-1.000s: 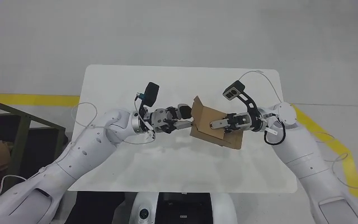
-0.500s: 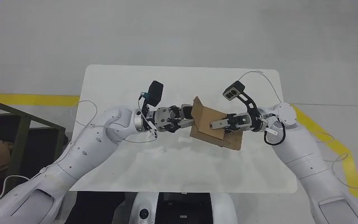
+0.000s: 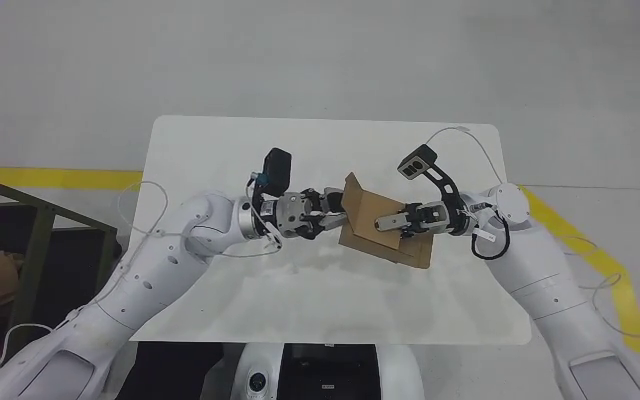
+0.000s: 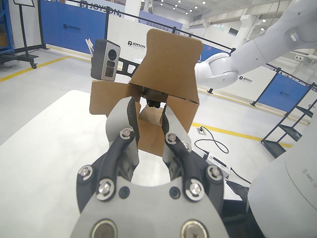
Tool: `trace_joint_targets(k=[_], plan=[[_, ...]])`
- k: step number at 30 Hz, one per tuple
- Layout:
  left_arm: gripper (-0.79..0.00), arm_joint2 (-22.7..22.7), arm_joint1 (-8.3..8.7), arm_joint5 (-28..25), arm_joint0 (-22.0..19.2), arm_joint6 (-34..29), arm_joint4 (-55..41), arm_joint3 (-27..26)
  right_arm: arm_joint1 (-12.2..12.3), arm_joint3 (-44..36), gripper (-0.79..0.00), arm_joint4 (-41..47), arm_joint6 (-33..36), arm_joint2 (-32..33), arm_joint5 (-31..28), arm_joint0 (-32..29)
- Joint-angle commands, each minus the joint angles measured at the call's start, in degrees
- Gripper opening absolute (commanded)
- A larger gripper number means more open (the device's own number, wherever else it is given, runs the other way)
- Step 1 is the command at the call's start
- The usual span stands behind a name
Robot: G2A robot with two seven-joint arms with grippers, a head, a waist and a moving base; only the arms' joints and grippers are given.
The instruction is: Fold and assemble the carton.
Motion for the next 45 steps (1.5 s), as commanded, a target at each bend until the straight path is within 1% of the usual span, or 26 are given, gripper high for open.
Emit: trace_joint_targets(k=[1, 3, 6, 8, 19, 21, 24, 26, 29, 31, 32, 33, 45], plan=[[-0.517, -0.8, -0.03, 0.7, 0.7, 0.3, 1.0, -0.5, 0.0, 0.0, -0.785, 0.0, 0.0, 0.0, 0.0, -0.1], [-0.499, -1.4, -0.06, 0.9, 1.3, 0.7, 2.1, -1.0, 0.0, 0.0, -0.785, 0.0, 0.0, 0.0, 0.0, -0.1], [-0.437, -2.1, -0.14, 1.0, 2.0, 0.9, 3.2, -1.5, 0.0, 0.0, -0.785, 0.1, 0.0, 0.0, 0.0, -0.1], [-0.428, -2.5, -0.20, 0.8, 2.3, 1.0, 3.8, -1.7, 0.0, 0.0, -0.785, 0.1, 0.0, -0.1, 0.0, -0.1], [-0.453, -3.5, -0.60, 0.8, 3.2, 0.5, 4.6, -2.0, -0.1, 0.3, -0.785, 0.0, 0.0, -0.1, 0.0, 0.0], [-0.471, -3.5, -0.60, 0.8, 3.2, 0.5, 4.6, -2.0, -0.1, 0.3, -0.785, 0.0, 0.0, -0.1, 0.0, 0.0], [-0.526, -3.5, -0.60, 0.8, 3.2, 0.5, 4.6, -2.0, -0.1, 0.3, -0.785, 0.0, 0.0, -0.2, 0.0, 0.0], [-0.613, -3.6, -0.68, 2.0, 3.7, 0.2, 4.9, -2.7, -0.2, 0.3, -0.785, 0.0, 0.0, -0.3, 0.0, 0.1], [-0.677, -4.1, -0.75, 2.7, 4.1, -0.6, 5.6, -3.5, -0.2, 0.4, -0.785, 0.0, 0.0, -0.4, 0.0, 0.2], [-0.751, -4.4, -0.82, 3.0, 4.3, -0.8, 5.8, -3.9, -0.2, 0.5, -0.785, 0.1, 0.0, -0.5, 0.0, 0.2], [-0.776, -4.6, -0.85, 3.0, 4.4, -1.0, 6.0, -4.2, -0.2, 0.5, -0.785, 0.0, 0.0, -0.5, 0.0, 0.3], [-0.785, -4.8, -0.87, 3.1, 4.4, -1.2, 6.4, -4.4, -0.2, 0.5, -0.785, 0.0, 0.0, -0.5, 0.0, 0.3], [-0.785, -5.7, -1.36, 3.7, 5.0, -3.4, 9.4, -6.6, -0.2, 0.7, -0.785, 0.2, 0.0, -0.9, 0.0, 0.5]])
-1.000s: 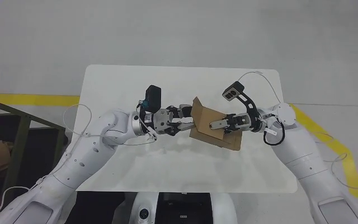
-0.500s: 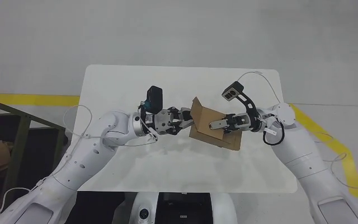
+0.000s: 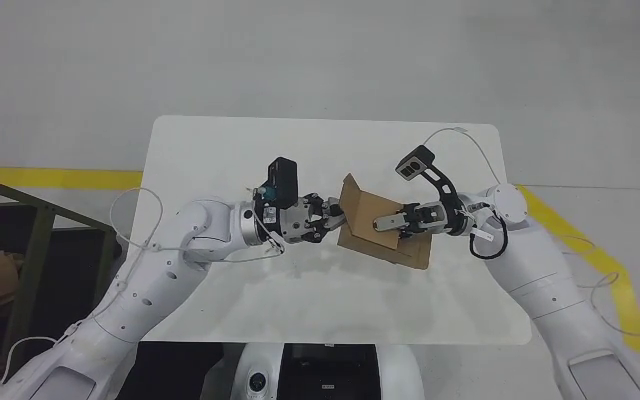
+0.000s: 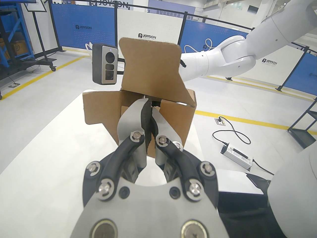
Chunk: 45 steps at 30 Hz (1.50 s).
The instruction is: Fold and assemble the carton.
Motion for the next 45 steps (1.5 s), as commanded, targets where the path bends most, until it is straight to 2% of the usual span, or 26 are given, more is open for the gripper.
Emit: trace_joint_targets(k=[1, 16, 30, 39, 45], plan=[[-0.785, 0.0, -0.11, 0.2, 0.1, -0.4, 0.5, -0.5, 0.0, 0.0, -0.785, 0.0, 0.0, -0.1, 0.0, 0.1], [-0.785, 0.5, -1.05, -0.2, 0.4, -1.2, 1.2, -1.3, 0.0, 0.2, -0.785, 0.3, 0.0, -0.1, 0.0, 0.1], [-0.785, -5.3, -0.81, 1.3, 3.0, 1.0, -1.7, 1.0, 0.1, -0.6, -0.785, 0.1, 0.0, -0.5, 0.0, -0.1], [-0.785, -7.0, -1.27, 3.0, 1.1, 0.2, -4.6, 4.4, 0.7, -1.8, -0.785, -1.3, 0.0, -3.4, 0.0, 0.5], [-0.779, -4.1, -2.28, 3.1, -1.7, -3.0, -8.3, 7.1, 1.2, -2.8, -0.785, -1.0, 0.0, -6.0, 0.0, 1.4]])
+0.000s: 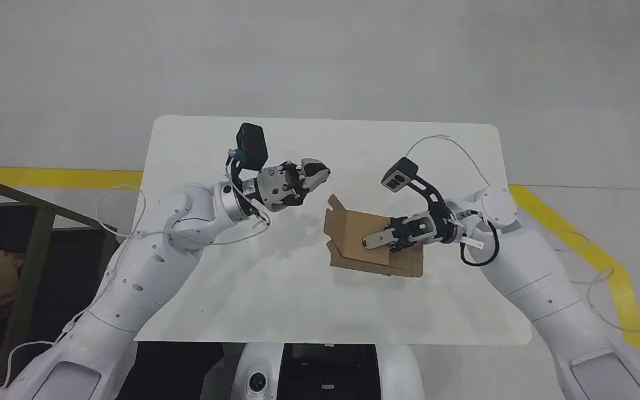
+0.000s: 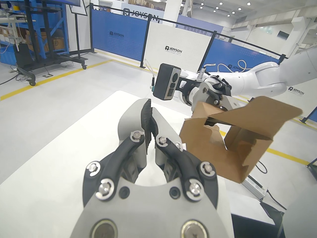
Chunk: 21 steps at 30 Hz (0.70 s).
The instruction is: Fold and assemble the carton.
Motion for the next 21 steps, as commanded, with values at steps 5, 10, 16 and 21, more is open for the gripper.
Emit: trace_joint_targets(k=[5, 10, 16, 21], plan=[[-0.767, 4.7, -1.40, -0.4, -3.2, -3.7, -3.8, 2.7, 0.5, -0.5, -0.785, 0.9, 0.0, -2.0, 0.0, 1.1], [-0.760, 6.4, -2.16, -2.0, -4.3, -4.4, -7.0, 4.0, 0.9, -0.3, -0.785, 1.6, 0.0, -2.5, 0.0, 1.6], [-0.785, 5.4, -2.13, -3.4, -3.3, -5.1, -7.9, 3.2, 1.1, 0.3, -0.785, 2.3, 0.0, -1.6, 0.0, 1.5], [-0.773, 3.4, -1.72, -4.0, -1.0, -5.6, -8.0, 1.1, 1.1, 0.3, -0.785, 2.4, 0.0, -0.9, 0.0, 1.2]])
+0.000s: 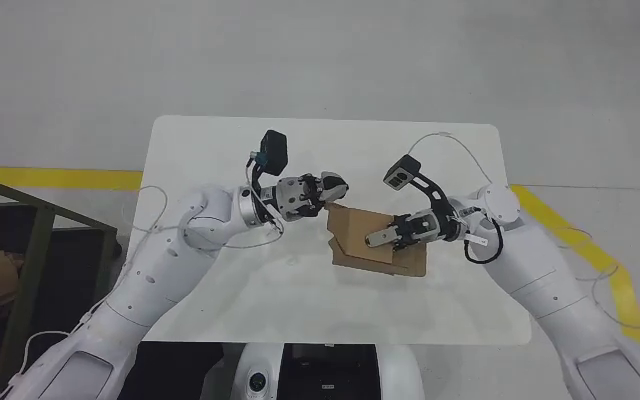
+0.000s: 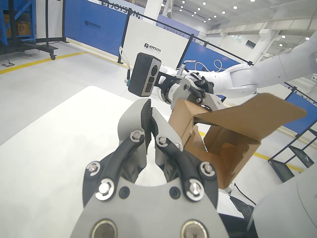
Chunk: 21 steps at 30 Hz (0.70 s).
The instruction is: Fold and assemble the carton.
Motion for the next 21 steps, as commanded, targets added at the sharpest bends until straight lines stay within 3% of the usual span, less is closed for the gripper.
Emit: trace_joint_targets(k=[1, 11, 21], plan=[[-0.770, -0.7, 0.17, -0.4, 1.0, -0.5, 0.0, -1.2, 0.0, 0.0, -0.785, 0.0, 0.0, 0.3, 0.0, -0.1], [-0.779, -2.8, 0.55, -2.0, 4.1, -1.5, -1.3, -5.0, -0.2, 0.1, -0.785, -0.2, 0.0, 1.9, 0.0, -0.8], [-0.785, -2.0, 0.30, -2.7, 5.6, -3.0, -2.6, -6.8, -0.6, 0.4, -0.785, 0.0, 0.0, 3.5, 0.0, -1.5]])
